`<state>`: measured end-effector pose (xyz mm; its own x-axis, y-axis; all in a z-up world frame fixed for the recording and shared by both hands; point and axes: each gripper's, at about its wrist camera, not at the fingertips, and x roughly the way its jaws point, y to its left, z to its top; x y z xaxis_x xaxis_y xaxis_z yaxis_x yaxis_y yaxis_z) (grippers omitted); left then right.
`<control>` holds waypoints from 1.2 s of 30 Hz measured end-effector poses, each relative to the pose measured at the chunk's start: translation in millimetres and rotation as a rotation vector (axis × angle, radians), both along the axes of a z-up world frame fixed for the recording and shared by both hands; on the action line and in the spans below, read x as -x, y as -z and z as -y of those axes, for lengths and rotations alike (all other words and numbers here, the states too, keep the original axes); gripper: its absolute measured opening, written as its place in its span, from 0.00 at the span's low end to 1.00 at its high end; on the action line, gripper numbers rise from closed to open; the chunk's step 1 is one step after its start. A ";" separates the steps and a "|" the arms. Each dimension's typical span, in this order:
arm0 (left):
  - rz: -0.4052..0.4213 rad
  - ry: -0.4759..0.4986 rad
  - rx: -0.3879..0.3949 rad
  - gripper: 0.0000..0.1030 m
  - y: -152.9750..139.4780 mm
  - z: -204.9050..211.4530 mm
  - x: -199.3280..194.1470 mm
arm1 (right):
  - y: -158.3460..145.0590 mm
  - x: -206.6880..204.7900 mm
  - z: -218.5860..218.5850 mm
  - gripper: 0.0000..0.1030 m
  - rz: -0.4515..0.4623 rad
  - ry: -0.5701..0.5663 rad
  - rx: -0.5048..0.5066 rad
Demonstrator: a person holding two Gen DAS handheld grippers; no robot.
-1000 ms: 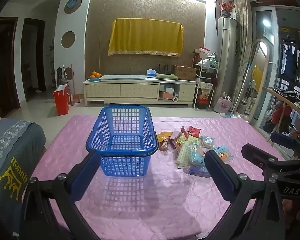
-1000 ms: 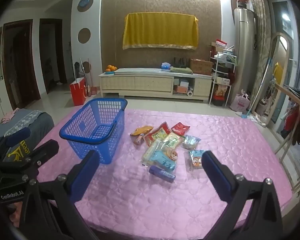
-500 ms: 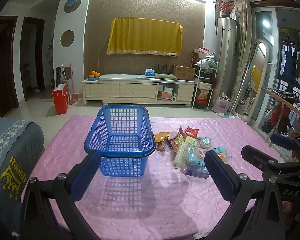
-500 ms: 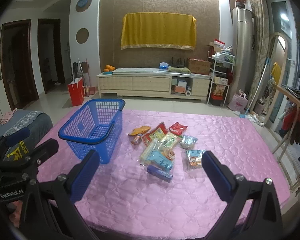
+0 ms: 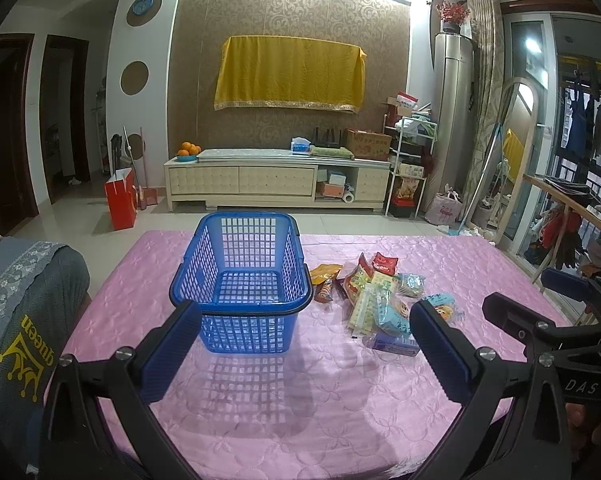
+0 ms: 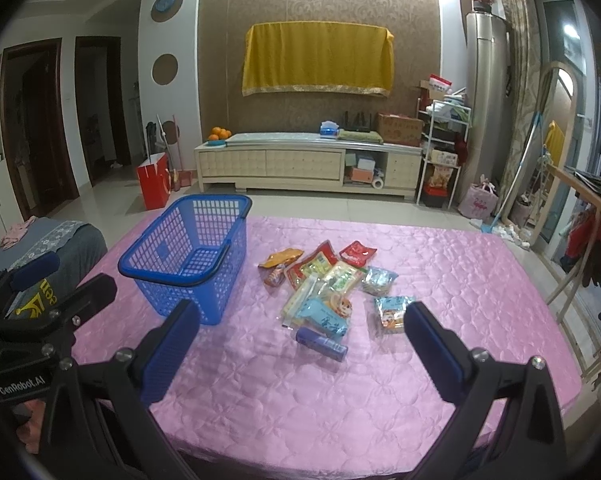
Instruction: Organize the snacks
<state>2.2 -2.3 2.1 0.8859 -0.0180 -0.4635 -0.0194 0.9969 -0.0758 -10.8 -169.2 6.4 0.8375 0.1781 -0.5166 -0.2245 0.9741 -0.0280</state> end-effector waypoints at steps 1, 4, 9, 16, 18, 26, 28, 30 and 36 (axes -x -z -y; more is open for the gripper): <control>-0.001 0.000 0.000 1.00 0.1 0.0 0.0 | 0.0 -1.1 -0.4 1.00 -0.002 0.002 0.001; -0.002 0.001 0.002 1.00 0.2 0.1 0.8 | -0.1 -0.9 0.5 1.00 -0.005 0.001 0.001; -0.004 -0.002 0.002 1.00 1.1 0.4 0.9 | 1.5 -0.4 0.7 1.00 -0.006 0.003 0.001; -0.004 -0.002 0.002 1.00 1.8 -0.6 1.4 | 1.9 0.2 0.0 1.00 -0.009 0.001 0.004; -0.004 -0.004 0.003 1.00 2.0 -0.9 2.3 | 2.4 0.2 -1.0 1.00 -0.010 0.001 0.006; -0.006 -0.011 0.006 1.00 2.5 -3.7 3.8 | 5.6 1.4 -3.0 1.00 -0.015 -0.002 0.008; -0.008 -0.012 0.006 1.00 2.2 -3.7 4.6 | 6.5 2.2 -3.3 1.00 -0.016 -0.003 0.009; -0.009 -0.014 0.007 1.00 1.2 -4.2 4.3 | 6.9 2.6 -2.9 1.00 -0.017 -0.002 0.009; -0.008 -0.014 0.006 1.00 0.5 -4.2 4.9 | 6.6 2.8 -3.4 1.00 -0.017 -0.003 0.009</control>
